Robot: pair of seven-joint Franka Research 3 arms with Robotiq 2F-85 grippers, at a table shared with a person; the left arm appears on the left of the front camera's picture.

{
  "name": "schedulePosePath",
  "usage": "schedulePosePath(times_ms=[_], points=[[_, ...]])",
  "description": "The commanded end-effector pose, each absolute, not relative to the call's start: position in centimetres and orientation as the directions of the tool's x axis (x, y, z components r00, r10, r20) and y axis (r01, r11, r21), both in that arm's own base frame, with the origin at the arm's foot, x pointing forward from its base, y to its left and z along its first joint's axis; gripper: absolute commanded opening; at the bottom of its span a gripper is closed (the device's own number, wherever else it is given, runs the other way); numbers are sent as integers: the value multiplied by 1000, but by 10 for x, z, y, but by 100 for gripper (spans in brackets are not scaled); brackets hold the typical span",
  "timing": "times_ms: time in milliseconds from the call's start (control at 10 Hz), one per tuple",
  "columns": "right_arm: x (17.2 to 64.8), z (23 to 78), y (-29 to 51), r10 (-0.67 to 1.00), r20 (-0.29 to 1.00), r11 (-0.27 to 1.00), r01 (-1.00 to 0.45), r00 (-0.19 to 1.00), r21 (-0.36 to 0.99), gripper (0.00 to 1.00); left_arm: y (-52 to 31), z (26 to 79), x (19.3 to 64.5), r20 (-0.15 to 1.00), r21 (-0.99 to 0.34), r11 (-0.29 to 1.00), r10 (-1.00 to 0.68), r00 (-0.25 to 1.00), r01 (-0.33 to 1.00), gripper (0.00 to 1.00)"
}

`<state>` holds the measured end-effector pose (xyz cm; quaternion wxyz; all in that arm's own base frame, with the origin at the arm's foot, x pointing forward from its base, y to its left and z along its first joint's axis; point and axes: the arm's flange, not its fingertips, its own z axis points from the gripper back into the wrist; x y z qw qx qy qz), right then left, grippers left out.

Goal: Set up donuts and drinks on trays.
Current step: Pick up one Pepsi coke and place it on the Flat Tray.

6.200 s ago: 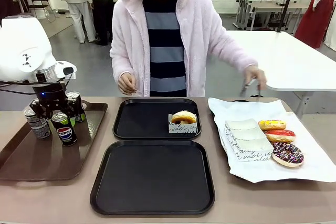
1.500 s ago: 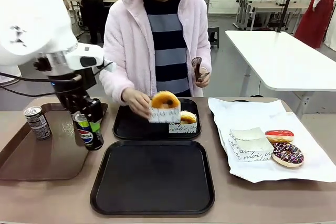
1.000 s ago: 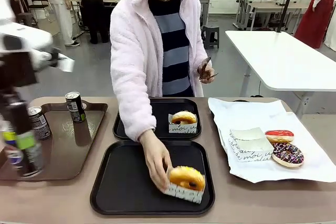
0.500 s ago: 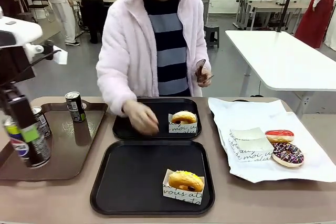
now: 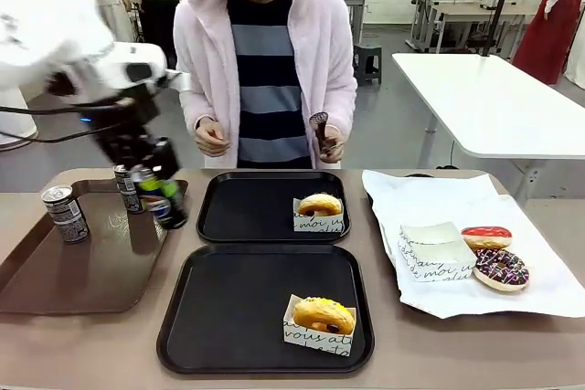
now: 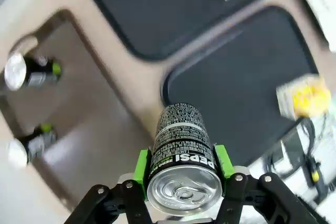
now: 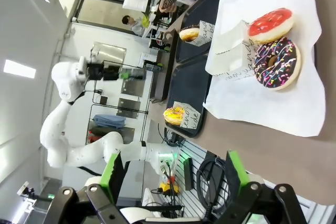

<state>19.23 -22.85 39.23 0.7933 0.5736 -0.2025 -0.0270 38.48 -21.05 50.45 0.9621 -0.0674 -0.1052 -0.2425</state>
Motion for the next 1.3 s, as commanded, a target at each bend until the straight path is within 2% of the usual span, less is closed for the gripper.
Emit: schedulePosePath(times_ms=[0,200,500,1200], points=[[194,393,-229,-286,312,328,-214,906,920,100,-242,489,436,238,-8,904,-413,879,427,58],[194,393,-229,-286,312,328,-214,906,920,100,-258,473,463,245,44,912,-406,880,408,58],[194,393,-229,-286,312,328,-214,906,920,100,-263,444,487,171,81,926,-377,910,369,58],[194,393,-229,-286,312,328,-214,906,920,100,-281,406,521,66,83,948,-314,947,309,58]])
